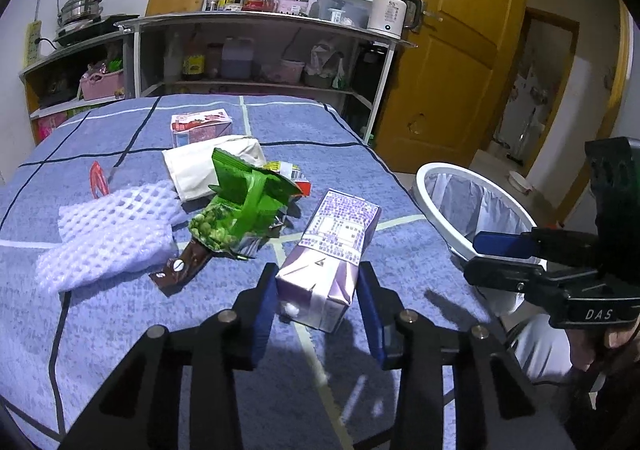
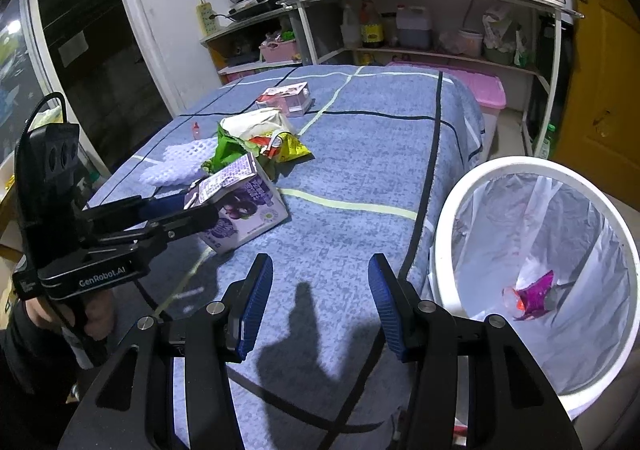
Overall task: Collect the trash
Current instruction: 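Grasp the purple-and-white carton with the left gripper while the right grasps the green snack bag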
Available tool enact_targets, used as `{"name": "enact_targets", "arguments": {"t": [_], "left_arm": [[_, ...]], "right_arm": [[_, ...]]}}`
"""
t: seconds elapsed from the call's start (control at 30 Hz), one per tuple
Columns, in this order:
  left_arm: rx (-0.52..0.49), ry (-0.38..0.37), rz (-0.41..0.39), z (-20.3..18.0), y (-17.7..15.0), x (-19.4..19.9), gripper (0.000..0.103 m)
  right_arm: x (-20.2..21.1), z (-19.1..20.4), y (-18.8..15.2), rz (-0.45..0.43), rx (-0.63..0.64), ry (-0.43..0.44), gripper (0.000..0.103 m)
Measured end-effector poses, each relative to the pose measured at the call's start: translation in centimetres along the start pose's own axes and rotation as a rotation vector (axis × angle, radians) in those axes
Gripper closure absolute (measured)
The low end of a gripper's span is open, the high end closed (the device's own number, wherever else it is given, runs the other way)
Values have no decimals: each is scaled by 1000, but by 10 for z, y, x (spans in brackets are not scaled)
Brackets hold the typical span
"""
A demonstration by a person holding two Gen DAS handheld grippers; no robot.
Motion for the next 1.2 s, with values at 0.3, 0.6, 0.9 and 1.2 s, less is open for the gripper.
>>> {"name": "enact_targets", "arguments": {"t": [0.3,0.6,0.9,1.2], "left_arm": [[41,24,-28,4,-7,15,63],[126,93,-86,28,-9,43,63],[201,158,-141,62,-3,62,63],[239,170,-152,85,-4,66,63]], "right_arm": [[3,4,1,-5,5,1,52],[-4,19,14,-10,44,25,52],[-32,48,48,-15,148,67,52],[-63,61,83,-30,249,78,52]]}}
Point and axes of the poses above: each gripper's, at about its wrist camera, not at the fingertips, and x roughly against the way its jaws point, z to its left, y to its top, the point moved 5 cm from there along -x, roughly the way its jaws point, and after that the axes turned 11 degrees about x, right-handed, at the moved point
